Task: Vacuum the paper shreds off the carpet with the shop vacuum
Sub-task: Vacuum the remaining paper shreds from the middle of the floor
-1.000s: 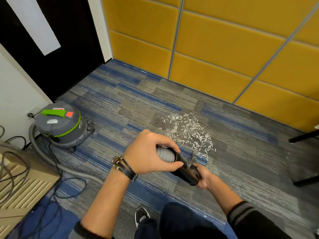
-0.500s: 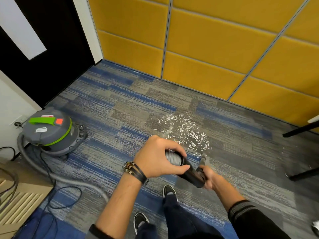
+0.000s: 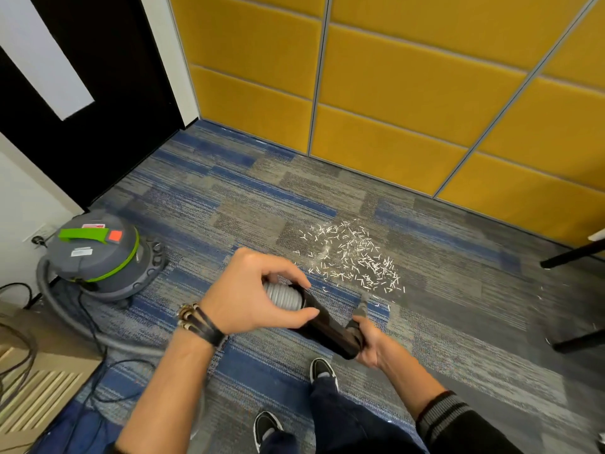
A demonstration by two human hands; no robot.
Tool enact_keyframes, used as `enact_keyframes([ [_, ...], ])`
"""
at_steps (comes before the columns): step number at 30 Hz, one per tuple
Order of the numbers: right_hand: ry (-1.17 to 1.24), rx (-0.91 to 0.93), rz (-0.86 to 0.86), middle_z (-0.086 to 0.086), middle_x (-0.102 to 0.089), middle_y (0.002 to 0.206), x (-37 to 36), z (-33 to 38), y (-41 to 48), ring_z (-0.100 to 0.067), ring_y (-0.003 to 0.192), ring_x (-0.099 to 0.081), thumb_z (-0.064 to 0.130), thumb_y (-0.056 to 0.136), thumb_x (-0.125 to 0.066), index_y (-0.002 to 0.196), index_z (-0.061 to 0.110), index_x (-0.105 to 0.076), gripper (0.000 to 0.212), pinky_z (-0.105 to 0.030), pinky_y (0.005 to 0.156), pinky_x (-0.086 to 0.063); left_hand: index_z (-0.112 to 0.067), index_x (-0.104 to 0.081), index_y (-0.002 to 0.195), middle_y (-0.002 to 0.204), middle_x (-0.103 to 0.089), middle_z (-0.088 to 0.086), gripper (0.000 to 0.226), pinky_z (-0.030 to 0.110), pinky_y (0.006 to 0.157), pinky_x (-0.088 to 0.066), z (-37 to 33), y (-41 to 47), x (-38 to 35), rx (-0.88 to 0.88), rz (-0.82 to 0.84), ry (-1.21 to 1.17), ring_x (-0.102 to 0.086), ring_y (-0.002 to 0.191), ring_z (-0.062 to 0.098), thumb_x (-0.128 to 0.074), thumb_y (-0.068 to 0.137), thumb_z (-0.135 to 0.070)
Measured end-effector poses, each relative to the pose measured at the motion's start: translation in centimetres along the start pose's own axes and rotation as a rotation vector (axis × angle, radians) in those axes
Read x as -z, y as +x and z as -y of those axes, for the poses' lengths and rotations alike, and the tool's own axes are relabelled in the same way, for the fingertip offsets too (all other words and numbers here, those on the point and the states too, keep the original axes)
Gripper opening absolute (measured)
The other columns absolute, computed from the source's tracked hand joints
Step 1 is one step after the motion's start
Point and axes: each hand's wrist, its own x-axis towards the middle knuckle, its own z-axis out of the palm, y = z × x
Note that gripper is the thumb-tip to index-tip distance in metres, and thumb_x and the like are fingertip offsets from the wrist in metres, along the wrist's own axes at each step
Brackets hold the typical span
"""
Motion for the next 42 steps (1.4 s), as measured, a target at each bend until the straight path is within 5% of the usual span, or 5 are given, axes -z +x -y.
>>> enact_keyframes([
  [7,-0.061,0.007,-0.152,-0.015,-0.059,0.058,5.8,-0.9,-1.2,-0.028,0.04,-0.063,0.027,0.104,-0.042,0.091,0.003,-0.047,0.027,-0.034,0.031,-0.05,-0.025,-0.084,0.096,0.088,-0.077,-0.021,0.027,0.012,0.08,-0.052,1.2,0.1,-3.9,0.03,0.05,-0.059,-0.072,0.085,-0.005,-0.094,0.072,-0.033],
  [12,-0.02,0.117,-0.236,-0.017,-0.06,0.085,6.1,1.2,0.1,-0.031,0.062,-0.065,0.034,0.1,-0.044,0.12,0.007,-0.044,0.034,-0.038,0.051,-0.058,-0.026,-0.083,0.099,0.093,-0.078,-0.019,0.041,0.013,0.082,-0.055,-1.4,1.4,-4.0,-0.106,0.034,-0.032,-0.072,0.087,-0.007,-0.096,0.068,-0.048],
  [16,-0.138,0.101,-0.326,-0.015,-0.055,0.083,6.8,1.6,3.8,-0.031,0.066,-0.056,0.036,0.101,-0.039,0.105,0.011,-0.047,0.027,-0.037,0.058,-0.055,-0.027,-0.082,0.106,0.1,-0.079,-0.016,0.057,0.021,0.089,-0.057,-1.1,1.7,-5.7,-0.078,0.14,0.007,-0.071,0.094,-0.004,-0.097,0.059,-0.056],
  [32,0.035,-0.006,-0.062,-0.017,-0.063,0.065,1.4,-0.8,0.4,-0.029,0.047,-0.066,0.031,0.105,-0.036,0.099,0.004,-0.052,0.032,-0.037,0.036,-0.052,-0.034,-0.082,0.096,0.091,-0.076,-0.024,0.044,0.029,0.077,-0.057,2.4,-0.5,-1.3,0.083,-0.029,0.031,-0.073,0.087,0.005,-0.093,0.063,-0.06],
  [42,0.05,-0.024,-0.076,-0.012,-0.056,0.073,1.5,-1.6,1.7,-0.028,0.059,-0.063,0.037,0.103,-0.04,0.091,0.008,-0.048,0.032,-0.043,0.053,-0.06,-0.029,-0.084,0.098,0.089,-0.077,-0.024,0.044,0.018,0.083,-0.057,-0.4,-0.7,-0.9,0.03,0.032,0.065,-0.071,0.085,-0.009,-0.088,0.067,-0.061],
])
